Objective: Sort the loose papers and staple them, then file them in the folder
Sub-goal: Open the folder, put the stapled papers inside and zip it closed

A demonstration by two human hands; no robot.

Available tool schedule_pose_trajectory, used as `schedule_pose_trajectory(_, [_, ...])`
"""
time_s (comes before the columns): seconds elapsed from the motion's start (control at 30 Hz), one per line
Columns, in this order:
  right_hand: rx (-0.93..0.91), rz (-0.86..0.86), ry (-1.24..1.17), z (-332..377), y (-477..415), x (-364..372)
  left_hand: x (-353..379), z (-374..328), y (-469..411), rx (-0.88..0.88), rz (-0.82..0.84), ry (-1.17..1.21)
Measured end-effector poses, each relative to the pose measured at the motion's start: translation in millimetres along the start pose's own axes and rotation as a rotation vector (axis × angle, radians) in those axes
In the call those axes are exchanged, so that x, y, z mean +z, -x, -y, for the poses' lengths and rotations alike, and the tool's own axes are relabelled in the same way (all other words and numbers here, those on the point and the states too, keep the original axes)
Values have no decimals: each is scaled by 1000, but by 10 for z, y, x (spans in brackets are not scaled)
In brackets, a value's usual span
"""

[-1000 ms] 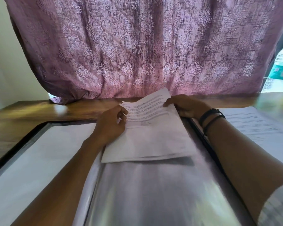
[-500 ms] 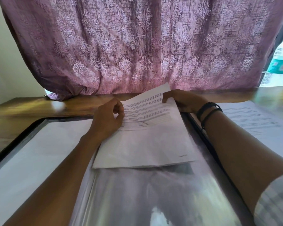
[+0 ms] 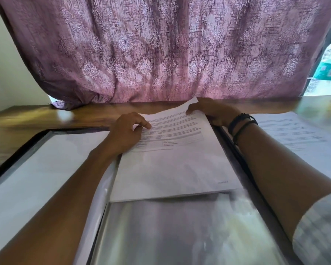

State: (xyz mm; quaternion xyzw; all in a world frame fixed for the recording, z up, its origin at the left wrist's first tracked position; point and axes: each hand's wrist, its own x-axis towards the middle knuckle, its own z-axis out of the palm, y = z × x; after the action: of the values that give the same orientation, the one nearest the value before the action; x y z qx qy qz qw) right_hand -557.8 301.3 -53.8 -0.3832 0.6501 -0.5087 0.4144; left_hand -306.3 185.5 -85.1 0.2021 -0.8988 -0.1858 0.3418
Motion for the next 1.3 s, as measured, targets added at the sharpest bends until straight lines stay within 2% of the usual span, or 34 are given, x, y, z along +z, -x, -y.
schedule_pose_trajectory(0.13, [-36, 27, -17, -3, 8, -16, 4, -14, -4, 4, -8, -10])
schedule_pose_trajectory(0.33, [-41, -66, 43, -46, -22, -37, -2, -36, -10, -4, -11, 19])
schedule_pose_trajectory(0.67, [32, 117, 136, 62, 44, 17, -38, -75, -2, 14, -26, 44])
schedule_pose_trajectory(0.77, [18, 116, 91, 118, 57, 65, -36, -91, -5, 2, -39, 35])
schedule_pose_trajectory(1.0, [93, 131, 488, 252, 150, 212, -28, -73, -1, -27, -31, 73])
schedule_pose_trajectory(1.07, [32, 65, 457, 268, 185, 215, -24, -44, 3, -44, -48, 64])
schedule_pose_trajectory(1.23, [-124, -58, 131, 211, 329, 103, -42, -63, 2, -60, -90, 65])
schedule_pose_trajectory(1.3, [-115, -105, 166, 143, 441, 95, -38, -67, 11, -50, -95, 66])
